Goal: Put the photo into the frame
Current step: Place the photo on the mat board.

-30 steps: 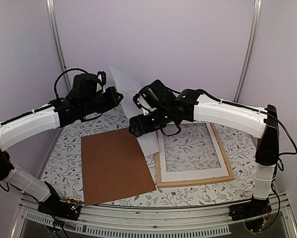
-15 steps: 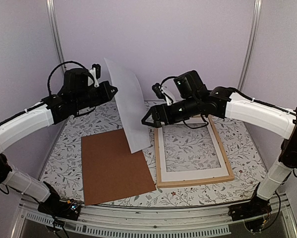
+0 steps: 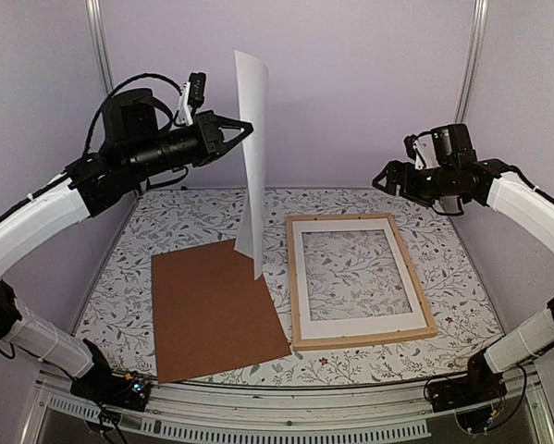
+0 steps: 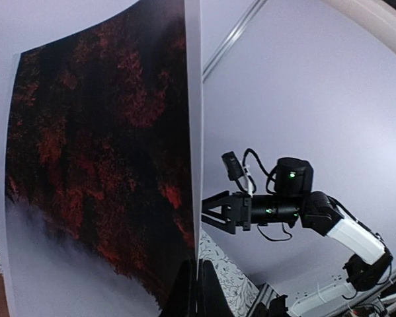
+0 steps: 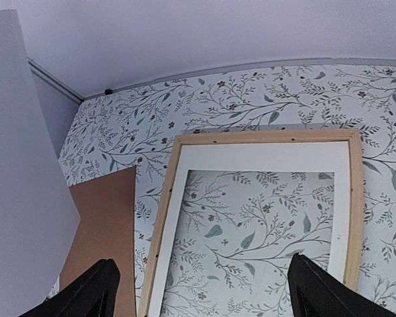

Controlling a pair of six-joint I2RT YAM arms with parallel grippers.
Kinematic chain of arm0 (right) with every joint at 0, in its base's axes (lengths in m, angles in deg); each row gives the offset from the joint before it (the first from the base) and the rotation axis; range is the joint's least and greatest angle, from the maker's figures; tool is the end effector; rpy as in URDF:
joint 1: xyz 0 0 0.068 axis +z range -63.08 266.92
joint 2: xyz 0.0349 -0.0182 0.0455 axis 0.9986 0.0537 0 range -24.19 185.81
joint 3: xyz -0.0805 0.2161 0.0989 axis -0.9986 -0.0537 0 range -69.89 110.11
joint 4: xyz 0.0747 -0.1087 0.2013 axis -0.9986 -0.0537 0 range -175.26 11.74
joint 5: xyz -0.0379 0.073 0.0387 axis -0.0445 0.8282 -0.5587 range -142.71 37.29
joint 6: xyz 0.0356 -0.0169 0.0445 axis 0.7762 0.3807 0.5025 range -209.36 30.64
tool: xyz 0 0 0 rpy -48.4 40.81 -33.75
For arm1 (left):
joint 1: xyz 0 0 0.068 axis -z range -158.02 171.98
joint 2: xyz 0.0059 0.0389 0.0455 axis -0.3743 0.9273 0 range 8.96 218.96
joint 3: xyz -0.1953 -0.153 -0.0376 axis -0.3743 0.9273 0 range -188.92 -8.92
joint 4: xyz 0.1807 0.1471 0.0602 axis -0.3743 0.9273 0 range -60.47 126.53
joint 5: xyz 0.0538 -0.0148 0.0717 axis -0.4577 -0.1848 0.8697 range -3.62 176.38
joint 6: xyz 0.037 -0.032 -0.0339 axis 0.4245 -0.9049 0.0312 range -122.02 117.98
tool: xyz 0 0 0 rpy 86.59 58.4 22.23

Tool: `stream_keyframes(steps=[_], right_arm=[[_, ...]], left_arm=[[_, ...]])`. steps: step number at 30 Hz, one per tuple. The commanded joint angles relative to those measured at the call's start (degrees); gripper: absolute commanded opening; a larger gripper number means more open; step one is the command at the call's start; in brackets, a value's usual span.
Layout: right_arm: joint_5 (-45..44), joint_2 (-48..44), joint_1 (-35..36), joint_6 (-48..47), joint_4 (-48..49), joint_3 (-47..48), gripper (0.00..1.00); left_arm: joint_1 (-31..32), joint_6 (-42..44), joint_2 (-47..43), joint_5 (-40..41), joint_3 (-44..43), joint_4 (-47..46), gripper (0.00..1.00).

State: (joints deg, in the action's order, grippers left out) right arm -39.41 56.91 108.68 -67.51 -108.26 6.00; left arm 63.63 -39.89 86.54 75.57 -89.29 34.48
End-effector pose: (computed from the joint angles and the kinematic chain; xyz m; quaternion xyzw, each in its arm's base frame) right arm 0.2797 0.1223 0.3245 -0.0526 0.8819 0.2652 0.3862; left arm 0.2219 -0.2084 0.4156 0.0890 0.7145 -0.4938 0.4876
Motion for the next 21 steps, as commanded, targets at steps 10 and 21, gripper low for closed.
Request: stream_keyframes(steps=[10, 21], right_arm=[[-7.95, -4.32, -13.54, -4.19, -6.36, -0.51, 0.92], [-12.64, -5.77, -16.65, -5.51, -8.41, -0.54, 0.93]], left_arm=[[7.06, -11.23, 10.42, -21.01, -6.71, -20.74, 0.0], [-0.76, -30.27, 16.04, -16.02, 13.46, -37.93, 0.0]])
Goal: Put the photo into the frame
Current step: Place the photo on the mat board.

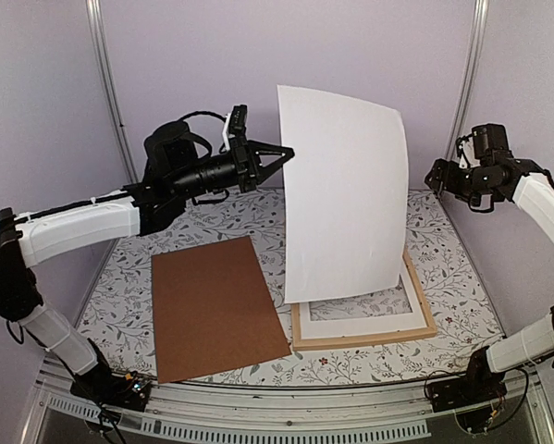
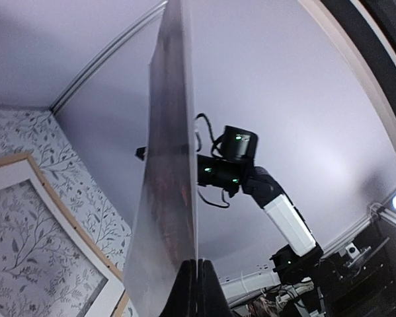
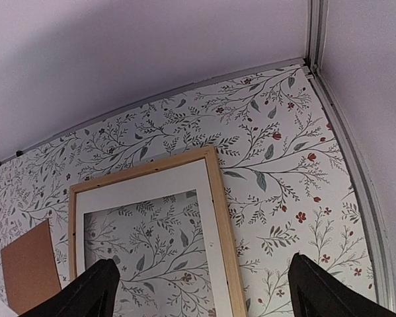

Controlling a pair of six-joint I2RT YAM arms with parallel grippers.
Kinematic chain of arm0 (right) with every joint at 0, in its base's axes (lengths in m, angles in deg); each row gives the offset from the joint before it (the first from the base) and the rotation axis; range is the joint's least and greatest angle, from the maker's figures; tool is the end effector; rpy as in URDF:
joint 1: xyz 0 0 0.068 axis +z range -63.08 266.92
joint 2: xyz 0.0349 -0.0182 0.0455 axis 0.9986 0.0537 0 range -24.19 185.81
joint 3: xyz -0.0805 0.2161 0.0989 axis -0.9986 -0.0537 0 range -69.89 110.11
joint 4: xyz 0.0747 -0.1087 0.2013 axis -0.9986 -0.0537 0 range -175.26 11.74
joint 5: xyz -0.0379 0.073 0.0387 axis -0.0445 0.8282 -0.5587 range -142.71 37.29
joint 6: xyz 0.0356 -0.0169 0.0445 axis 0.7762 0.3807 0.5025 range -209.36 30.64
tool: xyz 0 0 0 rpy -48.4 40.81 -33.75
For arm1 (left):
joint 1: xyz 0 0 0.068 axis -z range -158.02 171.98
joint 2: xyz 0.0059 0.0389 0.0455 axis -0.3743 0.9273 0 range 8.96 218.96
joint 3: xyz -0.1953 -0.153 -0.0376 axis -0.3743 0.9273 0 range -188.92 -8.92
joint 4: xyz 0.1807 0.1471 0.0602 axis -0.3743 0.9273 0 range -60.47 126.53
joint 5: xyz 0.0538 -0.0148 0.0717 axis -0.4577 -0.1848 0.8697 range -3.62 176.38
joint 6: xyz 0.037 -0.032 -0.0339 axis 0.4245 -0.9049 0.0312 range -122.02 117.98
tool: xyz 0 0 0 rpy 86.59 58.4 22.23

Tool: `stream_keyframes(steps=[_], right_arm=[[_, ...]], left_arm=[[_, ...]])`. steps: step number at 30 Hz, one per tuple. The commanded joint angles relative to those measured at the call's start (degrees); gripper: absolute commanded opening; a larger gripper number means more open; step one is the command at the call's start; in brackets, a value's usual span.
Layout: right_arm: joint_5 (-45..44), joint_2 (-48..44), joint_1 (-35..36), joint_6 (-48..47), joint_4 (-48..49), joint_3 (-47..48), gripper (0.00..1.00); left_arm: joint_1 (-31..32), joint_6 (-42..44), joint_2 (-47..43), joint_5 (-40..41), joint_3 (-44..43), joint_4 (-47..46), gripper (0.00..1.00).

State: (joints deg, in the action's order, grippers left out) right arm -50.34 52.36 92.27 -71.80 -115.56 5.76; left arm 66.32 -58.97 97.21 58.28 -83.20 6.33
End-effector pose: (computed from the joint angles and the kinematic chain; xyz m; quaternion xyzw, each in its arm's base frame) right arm 0.2785 0.0278 0.3321 0.0867 0.8952 0.1049 0.4244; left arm 0.2389 -0.2623 0.3772 0.1148 0.6450 -0.6711 0.3470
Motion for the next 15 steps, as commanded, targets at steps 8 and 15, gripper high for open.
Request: stream_keyframes(steps=[8, 15], right_arm=[[0.07, 0.25, -0.17, -1.13, -0.73, -1.75, 0.93], [0.52, 0.74, -0.2, -1.04, -0.08, -4.27, 0.93]], left_arm=[[-4.71, -20.82, 24.29, -1.31, 8.32, -21.16, 0.0], [-4.68, -14.89, 29.67, -1.65, 3.6, -12.16, 0.0]])
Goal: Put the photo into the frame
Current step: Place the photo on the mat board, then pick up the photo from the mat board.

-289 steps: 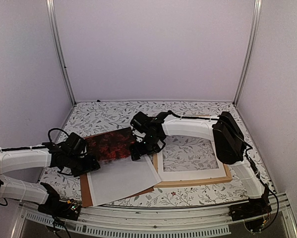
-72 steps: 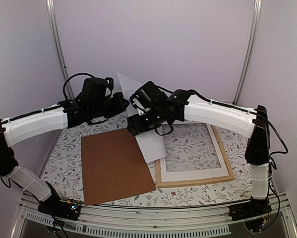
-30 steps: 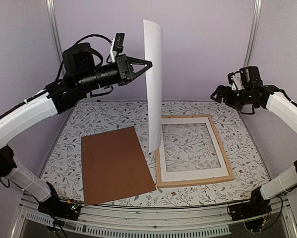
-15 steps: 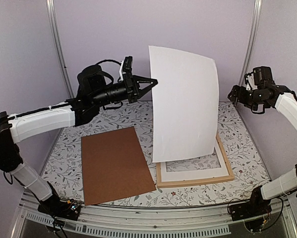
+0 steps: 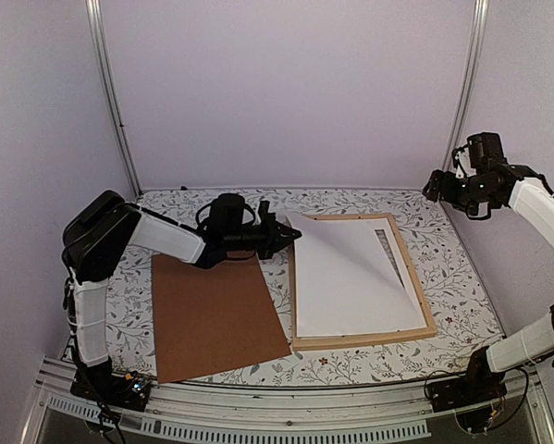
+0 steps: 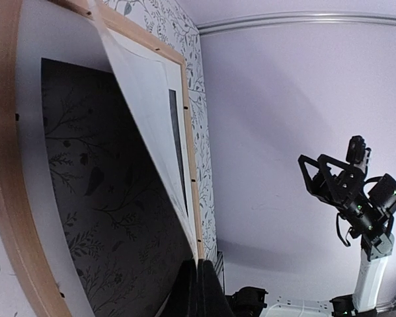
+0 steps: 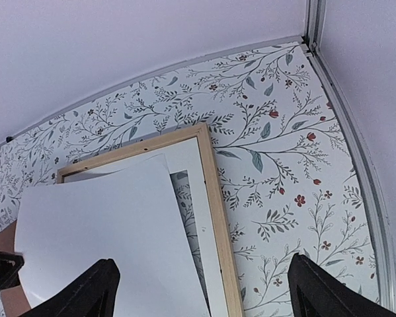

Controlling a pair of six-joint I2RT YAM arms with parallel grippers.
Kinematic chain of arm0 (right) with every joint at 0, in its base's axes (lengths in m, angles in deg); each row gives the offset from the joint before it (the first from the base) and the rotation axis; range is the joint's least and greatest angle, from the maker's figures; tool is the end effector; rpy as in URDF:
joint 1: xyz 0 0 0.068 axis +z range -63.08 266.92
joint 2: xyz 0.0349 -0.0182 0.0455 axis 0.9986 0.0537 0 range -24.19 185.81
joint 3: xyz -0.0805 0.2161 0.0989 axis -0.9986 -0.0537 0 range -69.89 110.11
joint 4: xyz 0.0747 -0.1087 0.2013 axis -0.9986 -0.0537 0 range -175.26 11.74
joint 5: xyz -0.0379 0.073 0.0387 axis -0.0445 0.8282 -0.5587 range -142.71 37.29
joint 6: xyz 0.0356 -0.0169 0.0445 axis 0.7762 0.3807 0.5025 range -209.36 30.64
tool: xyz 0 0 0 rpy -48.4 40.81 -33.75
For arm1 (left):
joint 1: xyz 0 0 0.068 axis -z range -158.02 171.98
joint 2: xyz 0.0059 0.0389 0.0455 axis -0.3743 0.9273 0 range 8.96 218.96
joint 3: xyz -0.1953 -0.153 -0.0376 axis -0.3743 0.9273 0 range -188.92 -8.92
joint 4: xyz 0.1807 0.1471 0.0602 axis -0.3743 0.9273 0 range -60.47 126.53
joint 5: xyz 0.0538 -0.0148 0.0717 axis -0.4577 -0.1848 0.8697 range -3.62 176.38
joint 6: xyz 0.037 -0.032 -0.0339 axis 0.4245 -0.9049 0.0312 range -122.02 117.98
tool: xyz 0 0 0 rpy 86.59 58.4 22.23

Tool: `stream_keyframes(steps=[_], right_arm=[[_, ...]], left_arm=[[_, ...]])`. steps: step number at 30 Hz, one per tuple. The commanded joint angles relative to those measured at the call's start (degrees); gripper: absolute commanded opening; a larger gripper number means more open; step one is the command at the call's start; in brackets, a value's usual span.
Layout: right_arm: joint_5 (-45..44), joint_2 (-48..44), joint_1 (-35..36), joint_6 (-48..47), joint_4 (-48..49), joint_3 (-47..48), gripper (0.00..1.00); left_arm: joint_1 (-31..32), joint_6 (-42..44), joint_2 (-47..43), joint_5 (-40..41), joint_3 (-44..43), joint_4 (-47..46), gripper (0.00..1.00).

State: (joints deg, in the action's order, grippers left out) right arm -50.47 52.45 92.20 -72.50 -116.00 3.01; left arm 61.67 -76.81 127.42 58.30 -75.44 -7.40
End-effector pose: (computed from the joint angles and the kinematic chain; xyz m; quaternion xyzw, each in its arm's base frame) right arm 0.2772 0.0272 0.3159 0.0840 0.9077 0.0963 0.3998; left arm 0.3163 -0.2893 0.1582 -0.0912 0.7784 -0.6008 0.1578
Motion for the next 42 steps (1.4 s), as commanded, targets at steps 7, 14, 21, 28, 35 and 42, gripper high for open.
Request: stream_keyframes(steps=[7, 14, 21, 28, 35, 42], right_arm=[[1.74, 1.69, -0.1, -0.38, 1.71, -3.34, 0.92], [2.49, 2.44, -0.15, -0.43, 2.68, -4.83, 0.92], [3.19, 2.8, -0.16, -0.44, 3.49, -5.61, 0.92], [3.11, 3.42, -0.18, -0.59, 3.79, -6.28, 0.92], [3.16, 3.64, -0.13, -0.66, 4.2, -6.8, 0.92], [3.73, 4.0, -0.18, -0.78, 4.58, -7.27, 0.92]], left_arm=[[0.07, 6.47, -0.97, -0.5, -4.71, 5.17, 0.0], [0.59, 14.42, -2.73, 3.91, -7.67, 16.88, 0.03], [0.59, 15.75, 0.56, 2.91, -9.56, 19.83, 0.08], [0.52, 15.11, 3.38, 1.74, -11.11, 19.59, 0.18], [0.56, 14.92, 5.65, 1.77, -12.32, 20.25, 0.2], [0.57, 15.37, 6.48, 2.62, -12.76, 21.25, 0.08]])
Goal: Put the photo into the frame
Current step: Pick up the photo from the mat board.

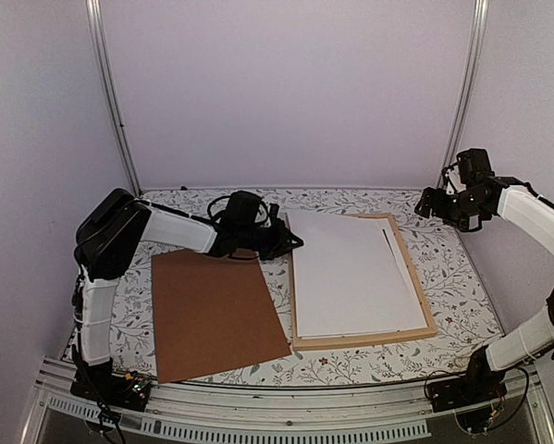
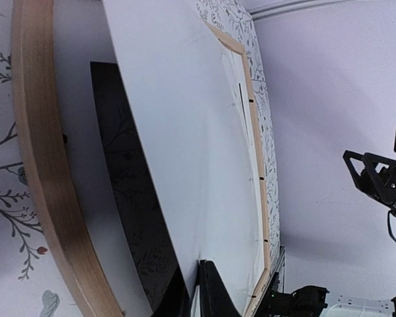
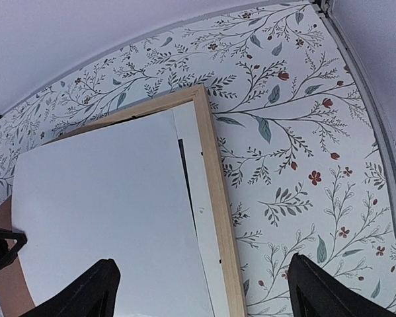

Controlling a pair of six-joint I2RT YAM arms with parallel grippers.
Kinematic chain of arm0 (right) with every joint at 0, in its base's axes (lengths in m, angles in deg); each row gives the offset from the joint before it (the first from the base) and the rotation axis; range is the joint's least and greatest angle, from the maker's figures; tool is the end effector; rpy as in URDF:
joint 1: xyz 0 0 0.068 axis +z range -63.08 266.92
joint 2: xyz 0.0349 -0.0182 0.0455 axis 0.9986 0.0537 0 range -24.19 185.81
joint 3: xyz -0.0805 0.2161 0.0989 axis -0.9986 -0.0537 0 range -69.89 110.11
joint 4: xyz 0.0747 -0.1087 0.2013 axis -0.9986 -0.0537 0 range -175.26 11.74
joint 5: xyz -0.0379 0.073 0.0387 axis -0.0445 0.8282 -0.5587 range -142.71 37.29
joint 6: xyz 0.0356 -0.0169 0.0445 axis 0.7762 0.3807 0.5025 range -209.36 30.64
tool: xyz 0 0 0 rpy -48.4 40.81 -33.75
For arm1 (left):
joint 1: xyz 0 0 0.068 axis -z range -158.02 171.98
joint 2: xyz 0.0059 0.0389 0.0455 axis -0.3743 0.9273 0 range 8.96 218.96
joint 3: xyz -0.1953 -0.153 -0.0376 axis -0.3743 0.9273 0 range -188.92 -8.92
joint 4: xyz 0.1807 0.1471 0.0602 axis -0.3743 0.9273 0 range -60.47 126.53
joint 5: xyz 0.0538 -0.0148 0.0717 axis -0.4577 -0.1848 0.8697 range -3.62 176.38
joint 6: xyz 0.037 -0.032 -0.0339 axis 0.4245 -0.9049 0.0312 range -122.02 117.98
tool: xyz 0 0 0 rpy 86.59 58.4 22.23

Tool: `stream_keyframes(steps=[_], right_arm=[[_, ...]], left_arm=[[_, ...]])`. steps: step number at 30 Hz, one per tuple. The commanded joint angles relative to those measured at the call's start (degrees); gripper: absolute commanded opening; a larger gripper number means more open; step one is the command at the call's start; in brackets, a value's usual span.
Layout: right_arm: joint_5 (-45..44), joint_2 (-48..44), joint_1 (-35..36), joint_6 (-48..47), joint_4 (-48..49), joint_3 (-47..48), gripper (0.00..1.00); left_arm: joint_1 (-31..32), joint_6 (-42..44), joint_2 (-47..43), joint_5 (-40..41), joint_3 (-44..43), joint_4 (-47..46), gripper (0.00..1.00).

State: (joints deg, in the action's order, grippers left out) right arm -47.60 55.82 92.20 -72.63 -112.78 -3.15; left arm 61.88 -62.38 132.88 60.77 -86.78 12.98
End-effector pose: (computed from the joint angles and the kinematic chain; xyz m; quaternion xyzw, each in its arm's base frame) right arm 0.2861 0.0302 0.2716 0.0770 0.9289 0.1095 0.3452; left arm 0.3339 -0.3038 0.1393 -0.0397 0.8488 -0.4997 0.1680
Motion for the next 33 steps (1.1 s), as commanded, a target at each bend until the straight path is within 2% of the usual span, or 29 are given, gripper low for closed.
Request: stream_keyframes(steps=[1, 5, 12, 15, 25, 33], right_arm=[[0.94, 0.67, -0.17, -0.65, 1.44, -1.18, 0.92], [1.31, 1.0, -0.13, -0.65, 1.79, -1.35, 0.92], [1.57, 1.9, -0.17, -0.82, 2.0, -1.2, 0.92], [1.49, 1.99, -0.15, -0.89, 1.96, -1.04, 0.92], [1.17, 2.52, -0.16, -1.34, 1.79, -1.06, 0.92], [0.86, 2.87, -0.16, -1.53, 1.82, -1.02, 0.92]], left_arm=[[0.38, 1.44, 0.98, 0.56, -1.53, 1.28, 0.06], [0.61, 3.77, 0.8, 2.4, -2.12, 3.27, 0.0], [2.28, 11.43, 1.6, 7.14, -7.29, 10.23, 0.0], [2.77, 12.19, 1.19, 8.36, -7.91, 10.8, 0.0], [2.75, 6.74, -0.51, 4.76, -3.95, 2.11, 0.0], [2.8, 5.88, -3.44, 2.34, -1.5, -2.36, 0.0]])
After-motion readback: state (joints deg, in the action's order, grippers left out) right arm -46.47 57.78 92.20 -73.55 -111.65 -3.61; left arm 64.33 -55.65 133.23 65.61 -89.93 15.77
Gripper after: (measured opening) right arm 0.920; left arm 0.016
